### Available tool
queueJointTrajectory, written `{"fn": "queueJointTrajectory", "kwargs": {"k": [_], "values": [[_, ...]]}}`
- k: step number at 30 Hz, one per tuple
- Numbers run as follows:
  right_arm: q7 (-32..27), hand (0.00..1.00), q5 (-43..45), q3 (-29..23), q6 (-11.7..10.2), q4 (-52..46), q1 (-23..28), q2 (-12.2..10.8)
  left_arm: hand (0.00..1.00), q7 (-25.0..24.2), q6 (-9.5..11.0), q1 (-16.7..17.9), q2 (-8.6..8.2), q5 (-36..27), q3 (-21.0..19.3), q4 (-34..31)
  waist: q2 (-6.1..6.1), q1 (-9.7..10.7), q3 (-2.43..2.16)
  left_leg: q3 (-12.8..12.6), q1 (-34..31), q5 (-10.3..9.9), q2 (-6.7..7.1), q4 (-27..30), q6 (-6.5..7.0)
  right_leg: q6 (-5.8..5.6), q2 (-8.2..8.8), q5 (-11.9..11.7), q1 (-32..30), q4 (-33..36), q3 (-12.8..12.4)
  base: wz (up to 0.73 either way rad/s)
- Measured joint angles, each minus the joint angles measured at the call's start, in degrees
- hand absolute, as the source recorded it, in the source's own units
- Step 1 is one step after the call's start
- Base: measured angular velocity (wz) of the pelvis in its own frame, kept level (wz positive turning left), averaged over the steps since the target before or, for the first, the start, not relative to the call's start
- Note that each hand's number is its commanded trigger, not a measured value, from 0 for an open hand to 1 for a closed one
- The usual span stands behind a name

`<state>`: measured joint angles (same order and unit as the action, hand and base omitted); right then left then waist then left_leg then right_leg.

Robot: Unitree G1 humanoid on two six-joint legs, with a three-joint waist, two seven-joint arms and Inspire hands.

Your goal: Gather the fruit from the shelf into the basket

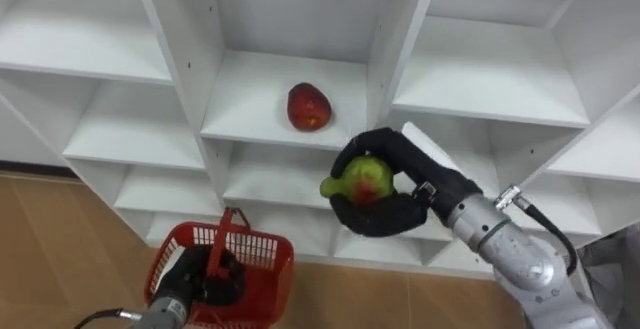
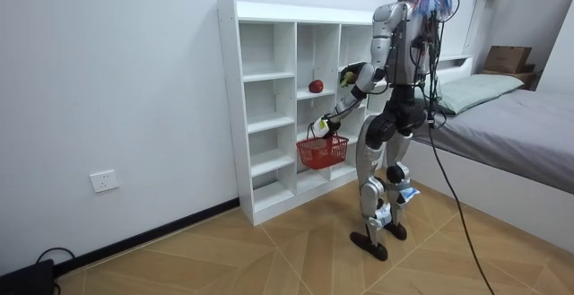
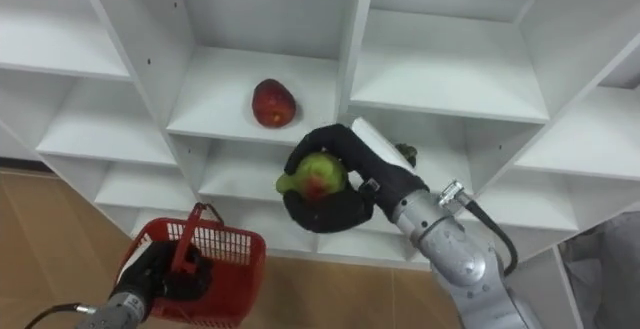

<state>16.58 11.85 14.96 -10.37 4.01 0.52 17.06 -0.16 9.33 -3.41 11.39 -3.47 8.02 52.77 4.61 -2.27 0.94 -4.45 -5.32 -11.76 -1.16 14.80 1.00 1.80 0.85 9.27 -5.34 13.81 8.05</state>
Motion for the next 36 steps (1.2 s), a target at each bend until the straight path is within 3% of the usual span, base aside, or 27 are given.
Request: {"fn": "queueJointTrajectory", "kwargs": {"k": [6,12,19,24,29,36], "values": [[0.0,1.0,0.8,0.2,0.5,4.5,0.0,-1.4,1.0,0.0,0.3,-2.0,-0.78,-4.9,0.6,0.0,0.03,0.4,0.04,-0.5,-2.4,0.0,-0.12,0.9,0.0,0.13,0.03,-0.1,-2.6,0.9,-0.1,-0.02],[0.9,1.0,4.4,0.5,0.6,4.5,0.0,-2.6,1.0,-0.5,0.6,-2.0,-2.31,-4.9,1.6,-0.6,-0.11,0.6,0.11,-0.2,-4.1,-0.1,-0.21,2.0,0.02,0.19,0.02,-0.2,-3.5,1.0,0.4,0.04],[0.8,1.0,4.4,0.7,0.4,6.0,-0.2,-3.9,1.0,-0.7,0.7,-1.5,-2.74,-4.8,2.1,-4.0,-1.41,-0.1,0.76,-0.7,-5.6,0.0,-0.14,2.6,0.21,0.24,0.47,-0.1,-5.9,2.9,0.6,-0.02],[0.7,1.0,4.5,1.5,0.4,9.3,-0.2,-4.0,1.0,-1.2,2.7,-1.5,-3.04,-4.8,3.7,-5.6,-1.46,-0.1,0.69,-1.7,-6.2,0.2,-0.01,2.6,0.48,0.12,0.81,0.0,-7.0,3.6,0.1,-0.05],[0.7,1.0,4.5,1.7,0.4,11.5,-0.2,-4.5,1.0,-2.2,2.8,-1.5,-3.13,-4.8,4.8,-7.7,-1.5,0.2,0.64,-1.7,-6.1,0.2,0.06,2.6,0.51,0.03,0.9,0.0,-7.0,3.8,-0.1,-0.01],[0.7,1.0,7.0,1.7,0.4,11.5,-0.1,-4.6,1.0,-4.3,2.8,-0.2,-3.23,-4.9,5.9,-11.6,-2.62,0.3,-0.19,-1.8,-6.0,0.2,0.02,2.7,0.51,0.02,0.9,0.1,-6.9,3.8,-0.1,0.0]]}}
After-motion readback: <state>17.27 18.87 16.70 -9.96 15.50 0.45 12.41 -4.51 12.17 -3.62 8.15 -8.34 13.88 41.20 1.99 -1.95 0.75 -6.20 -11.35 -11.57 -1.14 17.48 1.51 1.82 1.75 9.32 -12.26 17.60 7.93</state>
